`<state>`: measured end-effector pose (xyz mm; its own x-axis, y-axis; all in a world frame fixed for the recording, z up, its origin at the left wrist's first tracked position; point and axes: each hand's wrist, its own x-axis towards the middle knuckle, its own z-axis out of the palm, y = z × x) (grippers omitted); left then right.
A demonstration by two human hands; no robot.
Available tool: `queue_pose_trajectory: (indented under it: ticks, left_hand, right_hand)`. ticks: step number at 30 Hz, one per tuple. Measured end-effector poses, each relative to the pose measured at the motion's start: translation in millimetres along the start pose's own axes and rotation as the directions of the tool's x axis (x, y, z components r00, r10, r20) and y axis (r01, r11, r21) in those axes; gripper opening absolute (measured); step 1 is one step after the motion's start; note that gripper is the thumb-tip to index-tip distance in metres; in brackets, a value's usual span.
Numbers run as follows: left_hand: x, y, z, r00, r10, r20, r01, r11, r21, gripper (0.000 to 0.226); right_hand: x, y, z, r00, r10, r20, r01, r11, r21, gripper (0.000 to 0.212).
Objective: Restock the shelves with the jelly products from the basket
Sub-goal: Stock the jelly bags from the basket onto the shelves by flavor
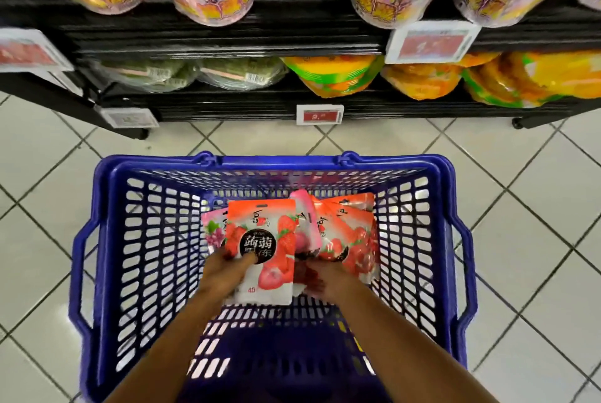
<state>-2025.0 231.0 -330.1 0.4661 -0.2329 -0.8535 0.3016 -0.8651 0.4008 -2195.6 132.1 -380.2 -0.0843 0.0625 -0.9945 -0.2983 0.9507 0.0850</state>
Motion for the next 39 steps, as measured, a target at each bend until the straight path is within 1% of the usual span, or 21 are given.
queue_pose_trajectory:
  ticks: [1,3,5,7,8,9,11,13,14,17,19,23,25,27,28,30,31,33,34,37,39]
  left_hand:
    - [-0.5,0.5,-2.6,0.999,-0.006,0.041,0.007,1.000,-0.028,0.010]
    - [0.2,-1.9,-6.2,0.995,-0.014,0.103,0.020,0.998,-0.057,0.010]
    - [-3.6,-2.2,-8.1,0.995,-0.013,0.104,0.024,0.994,-0.110,0.014]
    - [-9.7,-1.4,-8.9,0.996,0.007,0.088,0.009,0.984,-0.176,0.014]
    - [-14.5,0.0,-9.1,0.996,0.023,0.092,-0.004,0.979,-0.204,0.015]
    - [-22.0,3.8,-10.1,0.995,0.035,0.088,-0.014,0.975,-0.222,0.017]
    - [-37.0,12.4,-13.2,0.996,0.062,0.059,-0.047,0.972,-0.229,0.024]
    - [-59.9,29.5,-18.1,0.993,0.107,0.041,-0.094,0.967,-0.235,0.029]
    - [-73.6,40.7,-21.3,0.990,0.141,0.030,-0.130,0.963,-0.235,0.029]
    - [-125.8,80.1,-33.9,0.967,0.253,0.022,-0.243,0.945,-0.217,0.033]
    - [-169.9,112.0,-49.2,0.953,0.301,0.036,-0.287,0.933,-0.218,0.037]
    - [-261.5,174.9,-93.9,0.911,0.412,0.021,-0.399,0.892,-0.213,0.035]
    - [-311.5,206.7,-119.0,0.879,0.476,0.018,-0.461,0.860,-0.219,0.035]
    - [-356.9,234.4,-139.7,0.851,0.524,0.031,-0.504,0.832,-0.234,0.038]
    - [-377.6,245.6,-148.3,0.841,0.540,0.033,-0.517,0.820,-0.247,0.041]
    - [-413.1,265.4,-161.8,0.809,0.587,0.037,-0.558,0.785,-0.271,0.053]
    - [-426.4,271.9,-165.7,0.792,0.610,0.028,-0.578,0.764,-0.287,0.059]
    - [-453.1,286.5,-172.7,0.747,0.664,-0.002,-0.628,0.706,-0.326,0.060]
    - [-465.7,294.2,-174.8,0.728,0.685,-0.016,-0.647,0.679,-0.347,0.059]
    - [-501.3,316.0,-178.3,0.675,0.735,-0.062,-0.700,0.612,-0.368,0.052]
    - [-523.4,331.6,-182.5,0.650,0.755,-0.086,-0.720,0.576,-0.388,0.050]
  right_hand:
    - [4.0,3.2,2.7,1.000,-0.012,0.004,0.012,1.000,0.028,0.024]
    - [10.8,10.2,3.0,0.999,-0.036,0.006,0.036,0.998,0.057,0.012]
    - [10.5,14.0,0.3,0.998,-0.066,0.002,0.066,0.997,0.039,0.008]
    - [5.6,15.5,-5.5,0.990,-0.134,-0.033,0.134,0.991,0.017,0.008]
    - [0.4,15.4,-9.9,0.984,-0.174,-0.044,0.176,0.983,0.053,0.009]
    - [-10.2,14.0,-14.8,0.974,-0.219,-0.049,0.224,0.966,0.126,0.012]
    - [-34.9,10.3,-27.1,0.941,-0.333,-0.062,0.335,0.892,0.304,0.020]
    - [-68.6,5.9,-42.6,0.889,-0.452,-0.077,0.445,0.810,0.381,0.029]
    - [-88.0,3.3,-49.0,0.866,-0.495,-0.072,0.480,0.781,0.399,0.032]
    - [-155.2,1.0,-60.8,0.846,-0.533,0.002,0.496,0.789,0.362,0.030]
    - [-210.2,0.4,-66.7,0.820,-0.570,0.041,0.521,0.774,0.359,0.029]
    - [-330.1,-3.0,-85.4,0.728,-0.686,0.020,0.612,0.662,0.432,0.026]
    - [-395.1,-6.4,-93.7,0.689,-0.725,-0.005,0.666,0.631,0.398,0.024]
    - [-455.1,-8.2,-96.2,0.637,-0.770,-0.011,0.729,0.598,0.334,0.033]
    - [-481.5,-8.8,-97.2,0.620,-0.785,0.009,0.740,0.588,0.325,0.034]
    - [-527.9,-9.8,-100.5,0.570,-0.820,0.044,0.768,0.551,0.325,0.016]
    - [-546.4,-9.2,-101.6,0.544,-0.838,0.040,0.787,0.527,0.322,0.013]
    - [-581.4,-8.0,-107.7,0.476,-0.878,0.042,0.828,0.464,0.314,0.040]
    - [-599.3,-6.1,-111.3,0.444,-0.895,0.047,0.840,0.434,0.324,0.048]
    - [-641.5,-1.0,-119.0,0.347,-0.937,0.039,0.878,0.339,0.339,0.050]
    - [-667.9,1.6,-126.9,0.307,-0.951,0.030,0.882,0.296,0.368,0.052]
